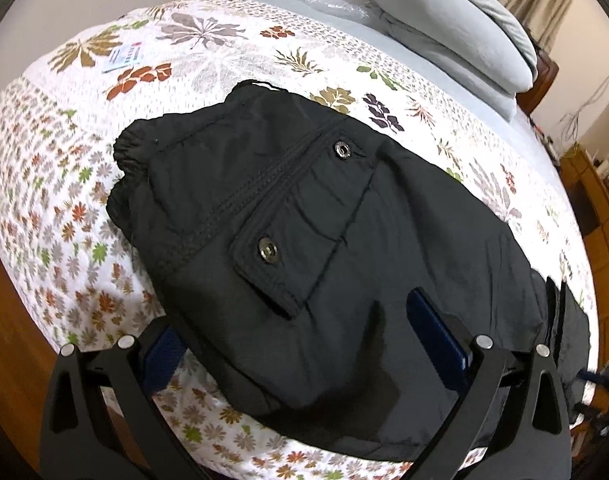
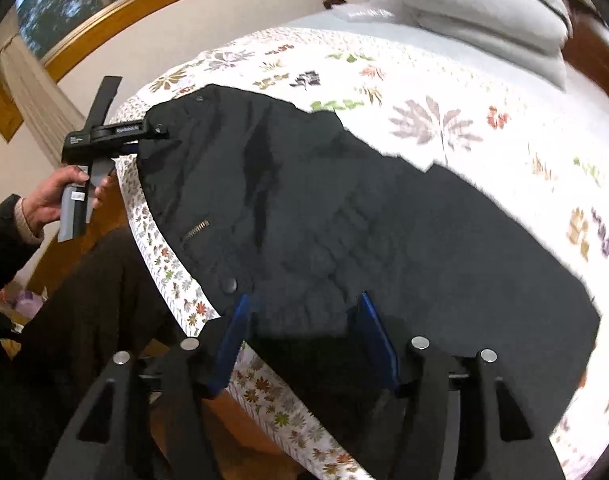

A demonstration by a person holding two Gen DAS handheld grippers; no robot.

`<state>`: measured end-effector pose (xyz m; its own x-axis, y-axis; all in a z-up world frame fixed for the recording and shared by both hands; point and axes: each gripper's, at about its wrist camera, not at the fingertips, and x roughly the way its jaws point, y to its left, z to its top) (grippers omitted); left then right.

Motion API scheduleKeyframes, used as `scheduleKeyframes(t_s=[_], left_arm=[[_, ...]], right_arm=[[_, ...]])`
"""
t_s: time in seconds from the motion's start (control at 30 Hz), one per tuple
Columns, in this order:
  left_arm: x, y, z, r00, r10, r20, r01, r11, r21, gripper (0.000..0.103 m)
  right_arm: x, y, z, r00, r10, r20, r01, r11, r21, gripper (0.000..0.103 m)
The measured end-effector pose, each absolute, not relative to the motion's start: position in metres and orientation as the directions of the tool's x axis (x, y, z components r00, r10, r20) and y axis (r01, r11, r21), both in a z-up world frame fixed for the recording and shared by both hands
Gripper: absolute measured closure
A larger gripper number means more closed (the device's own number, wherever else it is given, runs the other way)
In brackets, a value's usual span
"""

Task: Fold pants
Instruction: 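Close the right tool on the black pants edge again, then lift the held pants with the right tool toward the left tool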

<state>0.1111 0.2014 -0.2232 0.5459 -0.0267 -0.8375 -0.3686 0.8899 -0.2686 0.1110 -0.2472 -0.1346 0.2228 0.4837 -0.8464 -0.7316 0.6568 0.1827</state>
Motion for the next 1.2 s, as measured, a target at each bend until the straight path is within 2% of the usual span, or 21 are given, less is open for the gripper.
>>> scheduleKeyframes(t_s=[0.1, 0.37, 0.63, 0.87, 0.93, 1.2], left_arm=[[0.109, 0.197, -0.220, 0.539, -0.004, -0.842, -0.349, 0.909, -0.227, 0.002], [0.107, 0.202, -0.219, 0.563, -0.026, -0.826, -0.323, 0.913, -0.250, 0.002], [0.109, 0.215, -0.224, 0.580, -0.074, -0.811, -0.295, 0.909, -0.293, 0.002], [0.110, 0.223, -0.231, 0.588, -0.091, -0.803, -0.282, 0.908, -0.309, 0.002], [0.111, 0.227, -0.232, 0.591, -0.099, -0.801, -0.288, 0.901, -0.323, 0.002], [0.111, 0.243, -0.238, 0.634, -0.184, -0.751, -0.280, 0.851, -0.445, 0.002]], right_arm=[[0.122, -0.235, -0.123, 0.240, 0.489, -0.839, -0.730, 0.661, 0.177, 0.045], [0.143, -0.197, -0.133, 0.214, 0.519, -0.827, -0.714, 0.661, 0.230, 0.045], [0.185, -0.095, -0.122, 0.047, 0.579, -0.814, -0.847, 0.455, 0.275, 0.045], [0.234, -0.002, -0.118, -0.072, 0.591, -0.803, -0.885, 0.333, 0.324, 0.044], [0.246, 0.025, -0.120, -0.107, 0.593, -0.798, -0.889, 0.303, 0.344, 0.038], [0.276, 0.110, -0.138, -0.235, 0.530, -0.815, -0.902, 0.195, 0.386, 0.035]])
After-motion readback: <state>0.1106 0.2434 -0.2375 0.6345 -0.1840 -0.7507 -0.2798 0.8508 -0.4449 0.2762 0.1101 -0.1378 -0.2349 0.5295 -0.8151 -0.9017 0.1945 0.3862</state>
